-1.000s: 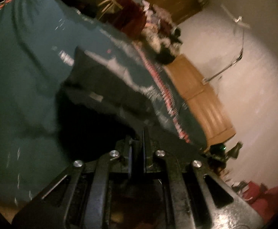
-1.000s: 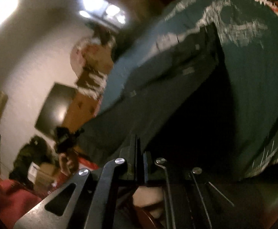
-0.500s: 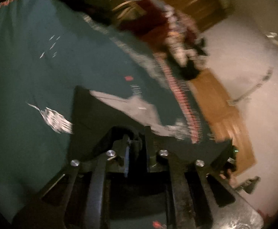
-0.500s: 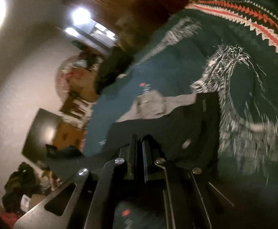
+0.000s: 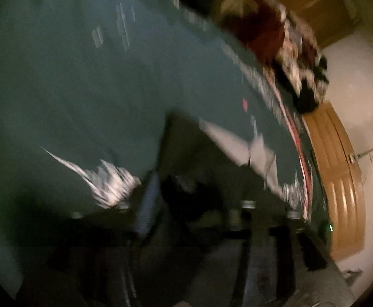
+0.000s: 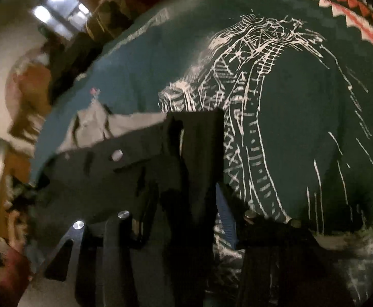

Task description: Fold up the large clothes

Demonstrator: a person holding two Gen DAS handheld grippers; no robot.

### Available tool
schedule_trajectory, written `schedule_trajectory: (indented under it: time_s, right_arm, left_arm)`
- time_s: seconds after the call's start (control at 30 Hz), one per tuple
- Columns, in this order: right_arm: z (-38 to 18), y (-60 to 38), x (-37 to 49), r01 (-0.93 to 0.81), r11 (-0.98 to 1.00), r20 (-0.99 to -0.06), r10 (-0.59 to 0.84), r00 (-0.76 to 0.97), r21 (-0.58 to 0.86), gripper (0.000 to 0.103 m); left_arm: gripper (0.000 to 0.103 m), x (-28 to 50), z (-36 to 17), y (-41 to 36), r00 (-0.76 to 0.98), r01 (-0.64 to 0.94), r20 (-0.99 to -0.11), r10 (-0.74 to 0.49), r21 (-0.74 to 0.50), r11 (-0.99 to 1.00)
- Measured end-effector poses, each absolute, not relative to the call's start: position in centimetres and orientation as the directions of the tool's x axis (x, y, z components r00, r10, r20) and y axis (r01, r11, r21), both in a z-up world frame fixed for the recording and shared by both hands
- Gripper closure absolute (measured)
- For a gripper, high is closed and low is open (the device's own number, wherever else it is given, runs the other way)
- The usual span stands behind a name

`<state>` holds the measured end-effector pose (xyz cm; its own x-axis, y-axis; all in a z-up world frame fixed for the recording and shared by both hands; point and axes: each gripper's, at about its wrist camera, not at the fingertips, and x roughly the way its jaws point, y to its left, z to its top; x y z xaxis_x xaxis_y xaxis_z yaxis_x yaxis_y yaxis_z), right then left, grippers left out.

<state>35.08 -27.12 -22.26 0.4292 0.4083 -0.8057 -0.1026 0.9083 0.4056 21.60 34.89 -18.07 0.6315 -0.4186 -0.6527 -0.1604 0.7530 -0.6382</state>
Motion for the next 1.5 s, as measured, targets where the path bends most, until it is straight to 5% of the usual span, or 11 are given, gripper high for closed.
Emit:
schedule_trajectory:
  time_s: [0.07,0.2,0.43,0.63,0.7,0.73,0.77,1.13,1.27,1.5]
  right_arm:
    - [-21.6,-27.0,33.1,-0.128,0.908,-0.798,0.412,0.439,0.398,0.052]
    - [-19.6,-29.3,27.9,-0.144,0.895,-0.758,0.435,0.487,0.421,0.052]
    - [-21.1,-30.7,17.7,-0.229,0.843,-0.751,0.537,0.384,0.486,0.052]
    - [-23.8,-30.4,17.2,-0.219,0.766,-0.707,0.642,0.296,0.604,0.051]
    - [-24.6,-30.6,17.4,-0.196,0.736,-0.675,0.674,0.3,0.648,0.061]
    - [-24.8,-30.6,17.5,-0.196,0.726,-0.665,0.685,0.298,0.659,0.085]
    - [-24.7,-30.8,17.5,-0.196,0.715,-0.654,0.696,0.297,0.671,0.091]
    - [-23.2,-29.2,17.0,-0.385,0.865,-0.878,0.424,0.221,0.321,0.103]
    - [-19.6,-29.3,16.0,-0.371,0.897,-0.865,0.372,0.336,0.242,0.094]
    - [-12.7,-17.9,19.2,-0.542,0.796,-0.761,0.52,0.387,0.269,0.091]
  left_arm:
    - [0.033,20.2,-16.1,36.8,0.7,-0.17,-0.619,-0.355,-0.628,0.759]
    - [0.033,17.7,-15.4,37.6,0.696,-0.156,-0.64,-0.326,-0.578,0.801]
    - [0.033,11.7,-17.2,33.3,0.576,-0.077,-0.703,-0.416,-0.554,0.829]
    - [0.033,9.5,-17.9,31.0,0.55,-0.079,-0.693,-0.466,-0.599,0.797]
    - [0.033,9.0,-18.0,30.7,0.545,-0.087,-0.687,-0.48,-0.616,0.783]
    - [0.033,8.8,-18.1,30.7,0.542,-0.089,-0.687,-0.484,-0.62,0.78]
    - [0.033,8.7,-18.1,30.6,0.538,-0.09,-0.694,-0.48,-0.613,0.785]
    - [0.033,6.4,-16.9,32.3,0.558,-0.086,-0.719,-0.415,-0.547,0.833]
    - [0.033,5.3,-17.1,30.5,0.551,0.007,-0.688,-0.472,-0.562,0.827]
    - [0.033,4.2,-19.5,30.9,0.593,0.021,-0.612,-0.523,-0.638,0.77]
